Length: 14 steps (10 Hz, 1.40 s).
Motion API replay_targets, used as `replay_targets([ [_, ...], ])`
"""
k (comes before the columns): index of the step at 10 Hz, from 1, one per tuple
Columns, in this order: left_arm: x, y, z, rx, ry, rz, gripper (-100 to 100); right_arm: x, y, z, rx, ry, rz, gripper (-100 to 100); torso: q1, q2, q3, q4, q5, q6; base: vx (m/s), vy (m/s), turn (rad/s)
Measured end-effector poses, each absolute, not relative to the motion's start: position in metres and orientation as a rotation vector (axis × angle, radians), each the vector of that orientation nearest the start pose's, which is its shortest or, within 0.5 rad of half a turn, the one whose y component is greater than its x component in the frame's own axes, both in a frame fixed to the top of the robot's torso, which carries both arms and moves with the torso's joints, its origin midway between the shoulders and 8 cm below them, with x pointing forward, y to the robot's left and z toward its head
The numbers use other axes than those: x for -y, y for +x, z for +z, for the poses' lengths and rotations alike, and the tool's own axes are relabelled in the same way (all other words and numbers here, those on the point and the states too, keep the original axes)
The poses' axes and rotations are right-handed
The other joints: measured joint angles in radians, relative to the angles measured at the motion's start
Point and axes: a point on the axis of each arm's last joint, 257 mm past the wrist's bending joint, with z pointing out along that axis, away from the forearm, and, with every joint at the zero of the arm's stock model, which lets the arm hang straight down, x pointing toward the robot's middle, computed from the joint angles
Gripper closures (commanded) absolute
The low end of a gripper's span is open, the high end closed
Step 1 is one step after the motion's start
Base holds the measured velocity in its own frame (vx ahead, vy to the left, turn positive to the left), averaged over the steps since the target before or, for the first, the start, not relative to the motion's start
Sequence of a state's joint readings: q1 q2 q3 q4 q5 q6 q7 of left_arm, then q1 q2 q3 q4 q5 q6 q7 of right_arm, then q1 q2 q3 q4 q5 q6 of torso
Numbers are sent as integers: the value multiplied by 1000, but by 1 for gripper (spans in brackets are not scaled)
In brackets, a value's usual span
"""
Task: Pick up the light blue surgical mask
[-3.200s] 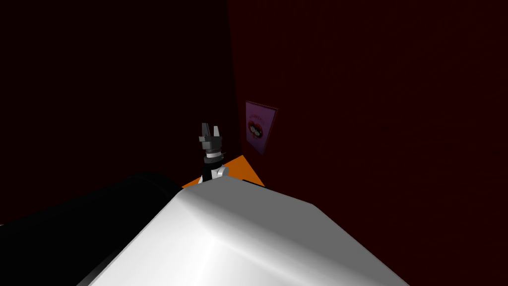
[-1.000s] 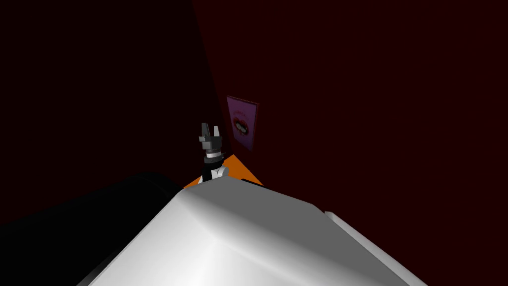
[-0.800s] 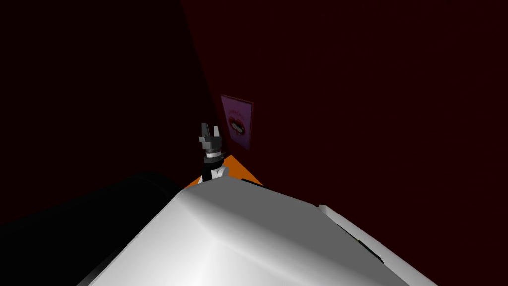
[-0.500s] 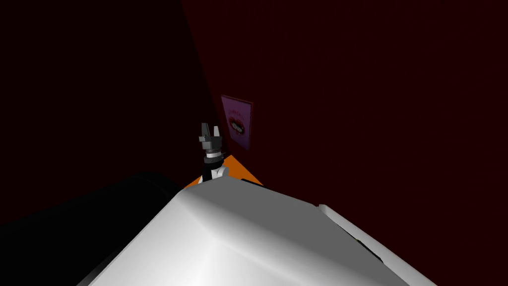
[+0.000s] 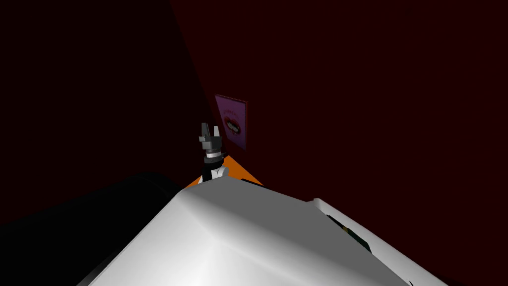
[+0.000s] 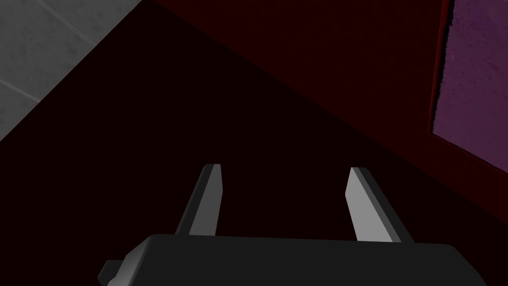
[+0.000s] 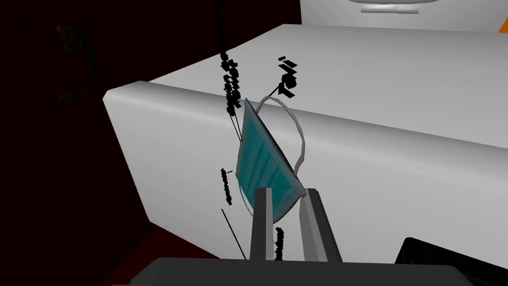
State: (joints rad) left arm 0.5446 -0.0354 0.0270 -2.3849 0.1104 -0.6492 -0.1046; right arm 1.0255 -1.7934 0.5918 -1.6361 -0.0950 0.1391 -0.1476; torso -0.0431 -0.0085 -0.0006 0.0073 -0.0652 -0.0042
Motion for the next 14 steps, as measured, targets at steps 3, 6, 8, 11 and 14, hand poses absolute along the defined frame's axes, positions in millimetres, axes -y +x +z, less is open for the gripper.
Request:
replay_targets([
  [3, -301, 284, 81, -388, -538, -1260, 0, 663, -33, -349, -3029, 486, -581, 100, -4, 1, 1, 0, 0, 0, -13, -52, -176],
  [6, -301, 284, 81, -388, -538, -1260, 0, 653, -19, -348, -3010, 467, -586, 100, 0, 0, 0, 0, 0, 0, 0, -2, 10],
  [8, -301, 284, 81, -388, -538, -1260, 0, 648, -4, -345, -2992, 437, -588, 100, -3, 1, 0, 0, 0, 2, -9, -62, -274],
  [11, -301, 284, 81, -388, -538, -1260, 0, 638, 20, -336, -2956, 374, -606, 100, -1, 0, 0, 0, -1, -1, -9, -32, -77],
  [14, -301, 284, 81, -388, -538, -1260, 0, 630, 53, -324, -2908, 256, -632, 100, -3, 1, 1, 0, -1, -2, -5, -36, -71],
])
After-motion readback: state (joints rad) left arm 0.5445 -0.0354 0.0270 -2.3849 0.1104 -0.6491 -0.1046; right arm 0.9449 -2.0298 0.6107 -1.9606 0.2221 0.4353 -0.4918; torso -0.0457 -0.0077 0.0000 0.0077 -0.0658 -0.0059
